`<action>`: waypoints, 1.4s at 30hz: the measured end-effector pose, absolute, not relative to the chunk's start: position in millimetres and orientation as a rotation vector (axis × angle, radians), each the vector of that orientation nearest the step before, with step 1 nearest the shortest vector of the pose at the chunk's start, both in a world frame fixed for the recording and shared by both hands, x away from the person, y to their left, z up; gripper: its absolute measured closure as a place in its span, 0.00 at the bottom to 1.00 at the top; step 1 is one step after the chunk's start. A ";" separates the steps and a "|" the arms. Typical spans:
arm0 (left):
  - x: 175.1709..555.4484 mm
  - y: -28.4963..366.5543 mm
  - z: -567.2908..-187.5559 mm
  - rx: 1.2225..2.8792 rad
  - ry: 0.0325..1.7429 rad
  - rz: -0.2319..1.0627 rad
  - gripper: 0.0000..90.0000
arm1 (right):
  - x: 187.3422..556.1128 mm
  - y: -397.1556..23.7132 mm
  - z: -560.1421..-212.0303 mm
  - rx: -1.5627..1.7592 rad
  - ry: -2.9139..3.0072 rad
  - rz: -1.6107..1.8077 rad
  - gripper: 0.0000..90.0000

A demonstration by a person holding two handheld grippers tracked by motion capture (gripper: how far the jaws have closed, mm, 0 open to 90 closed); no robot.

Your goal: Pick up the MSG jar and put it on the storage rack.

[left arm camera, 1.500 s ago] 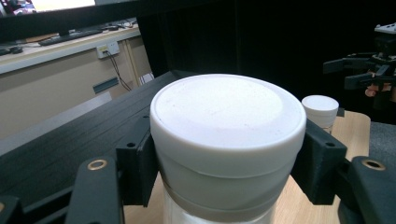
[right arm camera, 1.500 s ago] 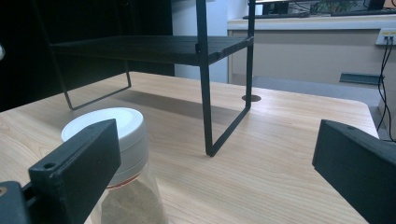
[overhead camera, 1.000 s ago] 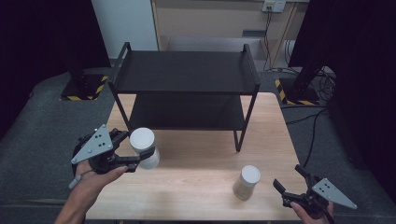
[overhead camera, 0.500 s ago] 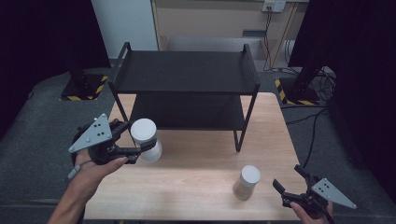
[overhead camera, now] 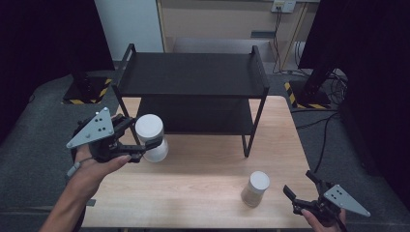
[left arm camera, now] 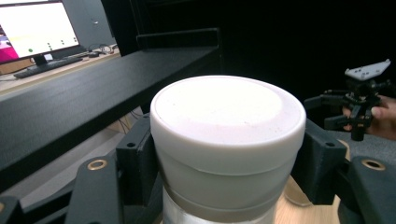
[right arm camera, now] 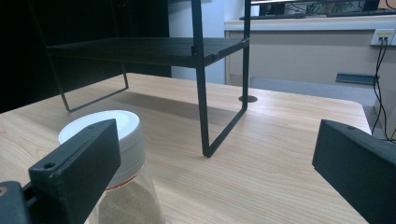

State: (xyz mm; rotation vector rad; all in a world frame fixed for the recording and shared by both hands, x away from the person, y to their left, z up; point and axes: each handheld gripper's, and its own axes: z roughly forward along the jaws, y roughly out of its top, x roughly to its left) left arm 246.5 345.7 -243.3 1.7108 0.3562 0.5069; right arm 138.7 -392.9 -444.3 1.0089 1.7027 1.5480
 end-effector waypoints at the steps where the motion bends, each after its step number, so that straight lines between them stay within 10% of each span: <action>1: 248.2 345.3 -239.5 1.704 0.351 0.504 0.36 | 138.4 -393.1 -444.2 1.010 1.701 1.547 0.02; 42: 298.9 331.7 -139.8 1.674 0.334 0.507 0.36 | 137.4 -394.5 -442.7 1.017 1.697 1.544 0.02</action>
